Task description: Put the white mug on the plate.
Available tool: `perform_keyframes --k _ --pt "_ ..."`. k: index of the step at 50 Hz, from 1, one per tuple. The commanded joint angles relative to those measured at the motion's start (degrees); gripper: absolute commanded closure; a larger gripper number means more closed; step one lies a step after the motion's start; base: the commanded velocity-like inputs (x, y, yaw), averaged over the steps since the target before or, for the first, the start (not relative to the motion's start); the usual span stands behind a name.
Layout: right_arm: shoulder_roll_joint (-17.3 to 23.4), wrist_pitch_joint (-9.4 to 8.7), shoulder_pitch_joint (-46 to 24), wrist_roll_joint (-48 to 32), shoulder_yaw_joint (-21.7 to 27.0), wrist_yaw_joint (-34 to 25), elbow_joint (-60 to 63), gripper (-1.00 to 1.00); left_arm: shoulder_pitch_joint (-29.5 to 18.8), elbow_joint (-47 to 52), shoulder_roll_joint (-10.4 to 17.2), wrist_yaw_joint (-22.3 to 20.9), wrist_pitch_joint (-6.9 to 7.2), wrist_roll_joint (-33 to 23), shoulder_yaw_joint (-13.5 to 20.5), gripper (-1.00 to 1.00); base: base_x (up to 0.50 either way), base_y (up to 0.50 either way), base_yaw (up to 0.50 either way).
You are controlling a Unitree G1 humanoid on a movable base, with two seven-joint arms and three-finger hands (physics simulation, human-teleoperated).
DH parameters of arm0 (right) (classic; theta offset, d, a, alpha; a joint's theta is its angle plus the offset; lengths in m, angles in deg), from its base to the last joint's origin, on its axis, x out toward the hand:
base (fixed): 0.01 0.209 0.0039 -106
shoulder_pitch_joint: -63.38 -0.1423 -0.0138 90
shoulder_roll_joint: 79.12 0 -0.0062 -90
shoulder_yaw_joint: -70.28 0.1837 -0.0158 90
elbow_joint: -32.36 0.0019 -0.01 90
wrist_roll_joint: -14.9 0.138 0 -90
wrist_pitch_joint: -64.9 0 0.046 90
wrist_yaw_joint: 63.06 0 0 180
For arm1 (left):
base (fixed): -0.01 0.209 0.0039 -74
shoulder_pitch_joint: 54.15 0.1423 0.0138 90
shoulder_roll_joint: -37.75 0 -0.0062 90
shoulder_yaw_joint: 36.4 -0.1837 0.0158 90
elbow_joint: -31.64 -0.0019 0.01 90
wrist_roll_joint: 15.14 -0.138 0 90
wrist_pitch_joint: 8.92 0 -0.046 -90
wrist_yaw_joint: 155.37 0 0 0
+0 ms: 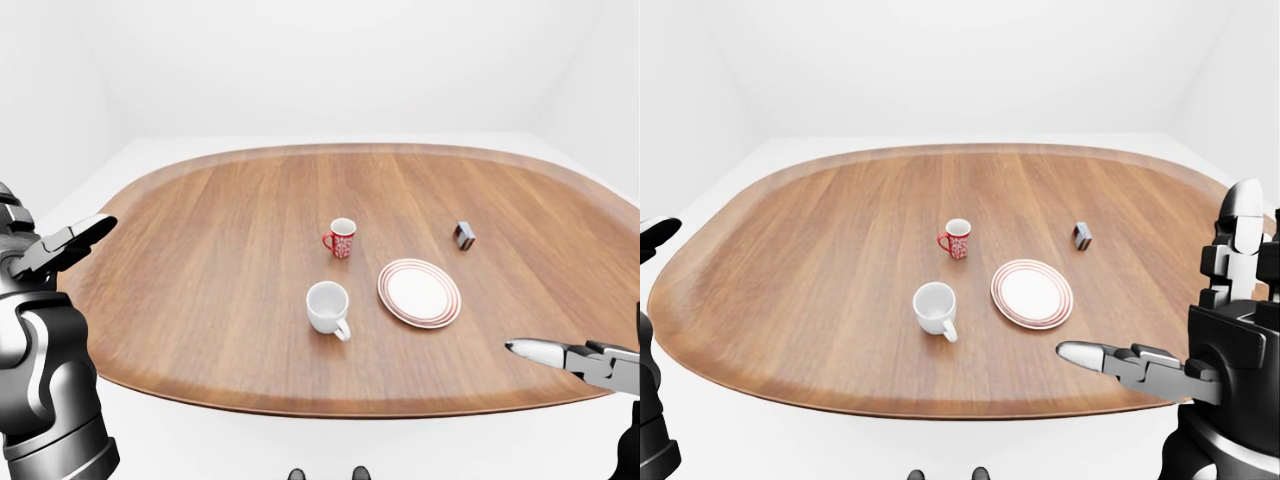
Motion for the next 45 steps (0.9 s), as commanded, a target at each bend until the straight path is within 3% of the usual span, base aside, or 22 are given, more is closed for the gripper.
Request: perform_keyframes --k 1,32,45 --pt "0.06 0.0 -0.12 -0.05 -0.11 0.02 -0.01 -1.0 -0.06 -0.12 0.03 -0.02 0.0 -0.04 -0.02 -1.0 0.23 0.0 0.0" --pt "-0.06 0.0 0.1 -0.24 -0.29 -0.18 0.06 -1.0 0.03 0.12 -0.09 0.04 0.0 -0.07 -0.09 -1.0 0.24 0.0 0.0" --pt "0.77 0.0 -0.2 -5.75 -5.7 -1.88 -0.43 -1.0 0.06 0.16 -0.21 0.01 0.0 -0.19 -0.15 -1.0 0.01 0.0 0.0"
